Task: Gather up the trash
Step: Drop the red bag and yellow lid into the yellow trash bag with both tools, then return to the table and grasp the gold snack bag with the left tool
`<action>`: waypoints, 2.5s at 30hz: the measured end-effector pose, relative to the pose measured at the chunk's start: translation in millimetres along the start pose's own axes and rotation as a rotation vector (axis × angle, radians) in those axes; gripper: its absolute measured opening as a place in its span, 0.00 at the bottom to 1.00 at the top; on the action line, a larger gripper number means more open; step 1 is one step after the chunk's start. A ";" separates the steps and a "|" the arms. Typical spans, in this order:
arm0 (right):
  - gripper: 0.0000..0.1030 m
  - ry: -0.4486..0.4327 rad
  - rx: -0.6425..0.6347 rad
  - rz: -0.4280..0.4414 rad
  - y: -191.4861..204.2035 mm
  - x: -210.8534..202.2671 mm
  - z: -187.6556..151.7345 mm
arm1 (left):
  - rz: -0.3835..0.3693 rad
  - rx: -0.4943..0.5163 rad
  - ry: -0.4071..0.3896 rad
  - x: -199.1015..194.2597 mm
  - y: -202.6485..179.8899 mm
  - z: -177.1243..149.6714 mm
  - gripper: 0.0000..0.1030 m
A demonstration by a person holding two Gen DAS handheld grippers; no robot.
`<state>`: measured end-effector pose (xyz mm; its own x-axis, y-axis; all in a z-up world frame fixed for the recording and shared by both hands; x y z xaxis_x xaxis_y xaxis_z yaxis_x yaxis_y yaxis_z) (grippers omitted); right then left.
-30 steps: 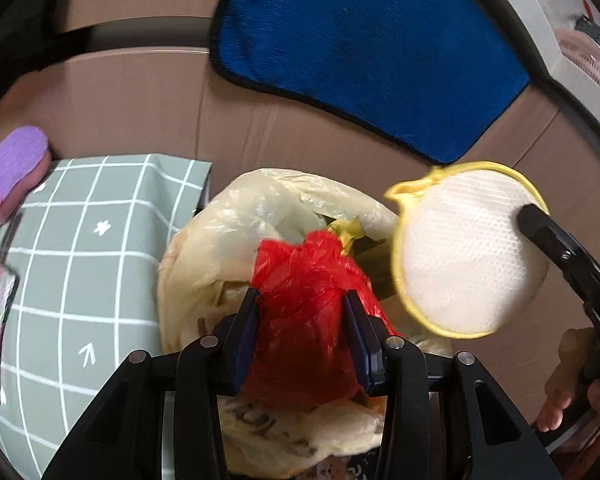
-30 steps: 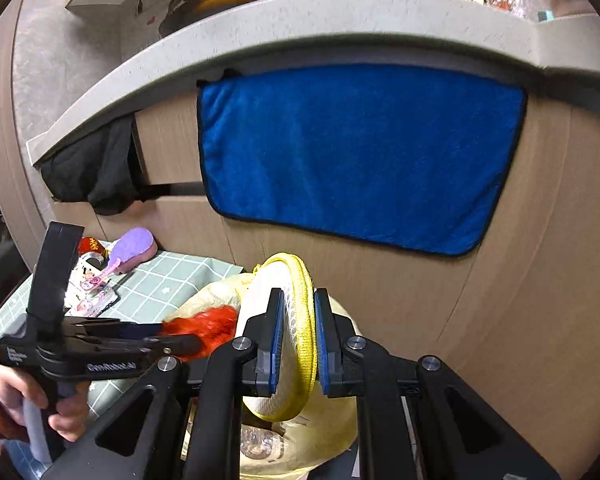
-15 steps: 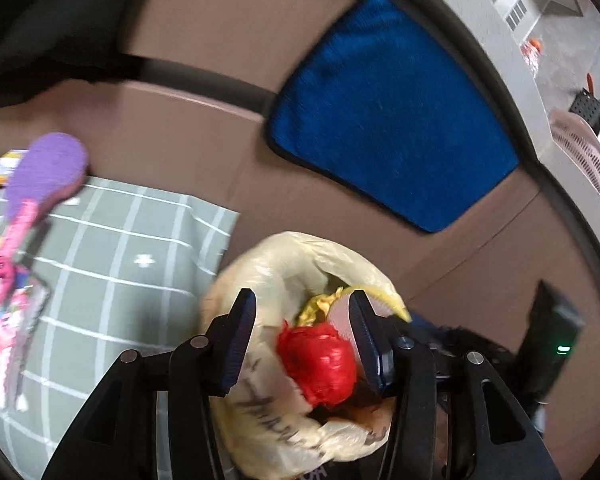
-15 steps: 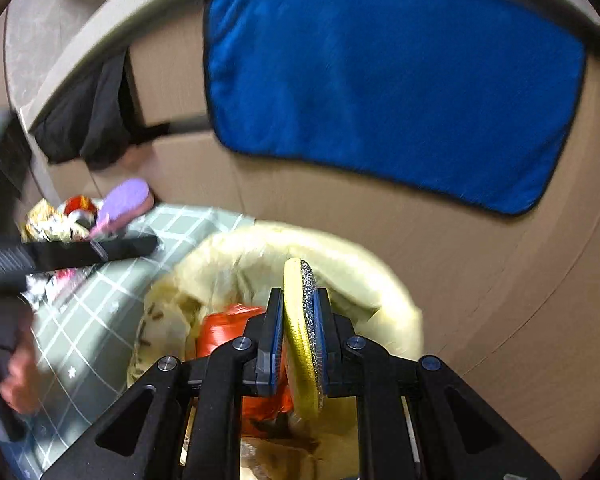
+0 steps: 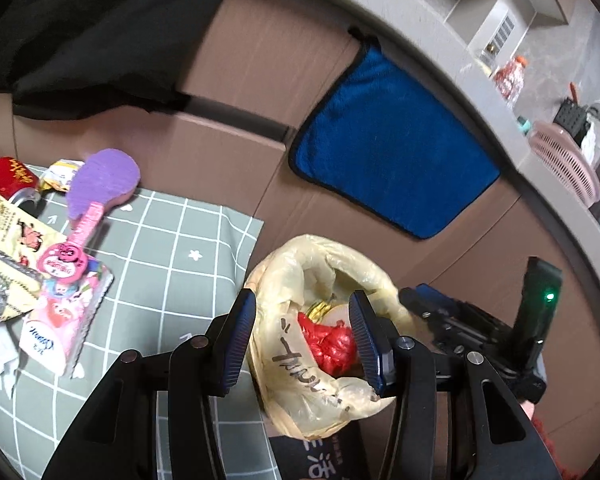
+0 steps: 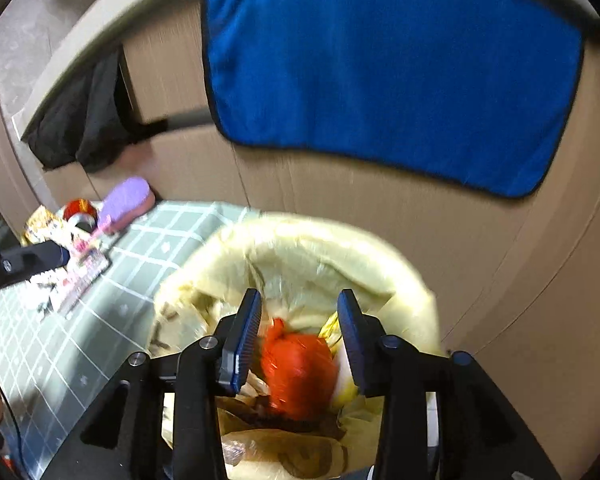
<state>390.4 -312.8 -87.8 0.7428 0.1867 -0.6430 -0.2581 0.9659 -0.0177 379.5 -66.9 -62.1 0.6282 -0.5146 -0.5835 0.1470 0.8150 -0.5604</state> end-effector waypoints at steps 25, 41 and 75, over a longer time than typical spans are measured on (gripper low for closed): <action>0.38 -0.261 -0.239 0.118 193.4 -117.8 100.8 | 0.097 -0.117 -0.471 -259.7 104.2 32.8 0.48; 0.38 -0.111 -0.283 0.260 279.2 -14.5 101.7 | 0.244 -0.301 -0.355 -224.9 243.7 17.3 0.48; 0.39 0.070 -0.030 0.247 251.4 174.8 117.9 | 0.308 -0.275 -0.170 -165.4 254.2 20.5 0.14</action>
<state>528.2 -16.2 -114.4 0.6106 0.4029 -0.6818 -0.4455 0.8865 0.1249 328.6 230.8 -96.1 0.7313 -0.1886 -0.6554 -0.2607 0.8107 -0.5242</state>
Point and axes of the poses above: each gripper's, at about its wrist camera, not at the fingertips, and x roughly the way its jaws point, y to its left, z to its top, the point moved 2 cm from there along x, roughly the way its jaws point, and after that the axes turned 8 degrees about -x, right-handed, at the moved point
